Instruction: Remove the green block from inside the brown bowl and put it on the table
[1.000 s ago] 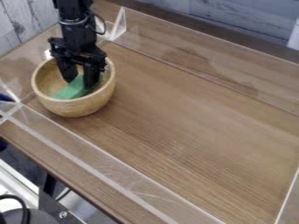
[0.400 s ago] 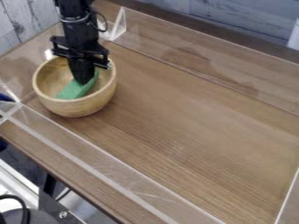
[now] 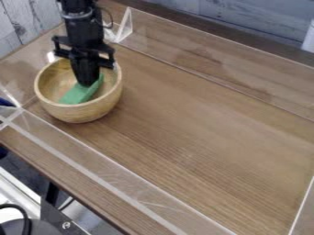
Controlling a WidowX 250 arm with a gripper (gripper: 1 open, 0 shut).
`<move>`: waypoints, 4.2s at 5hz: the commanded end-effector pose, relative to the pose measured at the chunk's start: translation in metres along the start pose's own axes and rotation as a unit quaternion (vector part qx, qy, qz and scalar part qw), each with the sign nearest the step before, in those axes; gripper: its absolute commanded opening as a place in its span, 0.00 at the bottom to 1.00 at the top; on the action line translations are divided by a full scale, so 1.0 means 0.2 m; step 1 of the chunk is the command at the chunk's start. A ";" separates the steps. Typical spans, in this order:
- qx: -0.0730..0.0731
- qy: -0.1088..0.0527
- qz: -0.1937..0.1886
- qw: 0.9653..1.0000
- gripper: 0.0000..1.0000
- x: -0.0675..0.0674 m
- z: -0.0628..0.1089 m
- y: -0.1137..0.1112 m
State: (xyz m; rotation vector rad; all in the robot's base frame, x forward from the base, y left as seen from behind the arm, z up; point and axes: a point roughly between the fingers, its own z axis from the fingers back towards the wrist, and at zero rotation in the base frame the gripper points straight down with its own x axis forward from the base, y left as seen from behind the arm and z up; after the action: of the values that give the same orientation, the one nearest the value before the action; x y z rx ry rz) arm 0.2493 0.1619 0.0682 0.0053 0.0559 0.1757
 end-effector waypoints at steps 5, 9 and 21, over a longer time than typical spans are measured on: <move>-0.010 -0.060 -0.059 0.996 0.00 0.03 0.35 -0.24; 0.006 -0.044 -0.035 0.998 1.00 0.00 0.25 -0.04; 0.025 -0.025 -0.016 0.999 0.00 0.00 -0.04 0.09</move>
State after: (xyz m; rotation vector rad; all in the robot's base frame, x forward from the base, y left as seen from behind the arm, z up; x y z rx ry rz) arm 0.2384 0.1701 0.0390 0.0211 0.0766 0.1287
